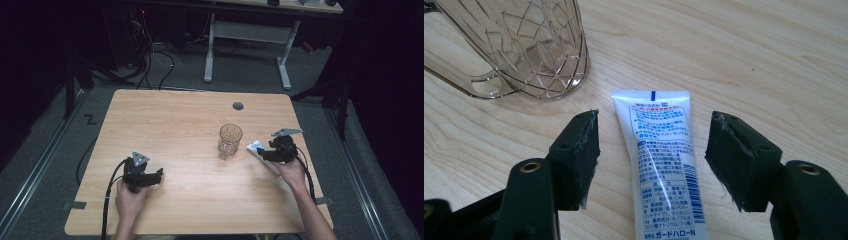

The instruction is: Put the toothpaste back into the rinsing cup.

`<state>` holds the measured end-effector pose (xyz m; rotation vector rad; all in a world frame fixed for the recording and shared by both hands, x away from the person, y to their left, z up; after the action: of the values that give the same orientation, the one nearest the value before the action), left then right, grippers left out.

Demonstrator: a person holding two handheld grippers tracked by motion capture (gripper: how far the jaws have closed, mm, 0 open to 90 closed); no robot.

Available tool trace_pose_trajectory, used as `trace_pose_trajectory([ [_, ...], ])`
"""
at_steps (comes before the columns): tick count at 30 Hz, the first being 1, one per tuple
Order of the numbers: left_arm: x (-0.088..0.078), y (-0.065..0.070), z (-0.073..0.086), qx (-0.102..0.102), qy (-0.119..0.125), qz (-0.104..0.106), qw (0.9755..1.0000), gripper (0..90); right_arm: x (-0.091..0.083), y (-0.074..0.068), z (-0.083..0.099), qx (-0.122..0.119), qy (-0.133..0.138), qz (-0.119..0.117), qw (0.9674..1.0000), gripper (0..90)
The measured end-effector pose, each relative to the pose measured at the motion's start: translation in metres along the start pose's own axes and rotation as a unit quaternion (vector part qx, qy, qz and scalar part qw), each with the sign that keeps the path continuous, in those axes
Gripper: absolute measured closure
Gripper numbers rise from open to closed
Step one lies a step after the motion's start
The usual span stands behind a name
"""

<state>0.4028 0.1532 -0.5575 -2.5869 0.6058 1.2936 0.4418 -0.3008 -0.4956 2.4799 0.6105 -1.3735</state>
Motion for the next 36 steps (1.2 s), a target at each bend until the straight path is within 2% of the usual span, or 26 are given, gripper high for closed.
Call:
trace_pose_trajectory([
  [5, 0.0, 0.0, 0.0, 0.0, 0.0, 0.0, 1.0, 18.0, 0.008, -0.003, -0.007, -0.014, -0.036, 0.003, 0.9993, 38.2],
  [9, 0.0, 0.0, 0.0, 0.0, 0.0, 0.0, 1.0, 18.0, 0.012, -0.002, -0.009, -0.011, -0.05, 0.002, 0.9987, 38.0],
  [10, 0.0, 0.0, 0.0, 0.0, 0.0, 0.0, 1.0, 18.0, 0.016, -0.001, -0.01, -0.014, -0.062, 0.008, 0.9979, 37.7],
  [15, 0.0, 0.0, 0.0, 0.0, 0.0, 0.0, 1.0, 18.0, 0.024, 0.0, -0.013, -0.018, -0.089, 0.013, 0.9958, 36.9],
  [21, 0.0, 0.0, 0.0, 0.0, 0.0, 0.0, 1.0, 18.0, 0.034, 0.002, -0.013, -0.012, -0.114, 0.009, 0.9934, 36.9],
  [32, 0.0, 0.0, 0.0, 0.0, 0.0, 0.0, 1.0, 18.0, 0.043, 0.006, -0.011, -0.005, -0.132, 0.01, 0.9911, 37.9],
  [36, 0.0, 0.0, 0.0, 0.0, 0.0, 0.0, 1.0, 18.0, 0.046, 0.004, -0.011, -0.011, -0.14, 0.013, 0.9899, 40.1],
])
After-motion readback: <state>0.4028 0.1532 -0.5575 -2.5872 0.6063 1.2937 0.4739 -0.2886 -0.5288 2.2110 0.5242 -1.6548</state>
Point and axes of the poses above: each handheld gripper's, and its own axes: x roughly forward along the jaws, z roughly out of its underside, y roughly to its right, the point moved 3 cm from there along x, roughly forward along the jaws, and after that the axes turned 10 degrees about -y, right-handed, at the moved point
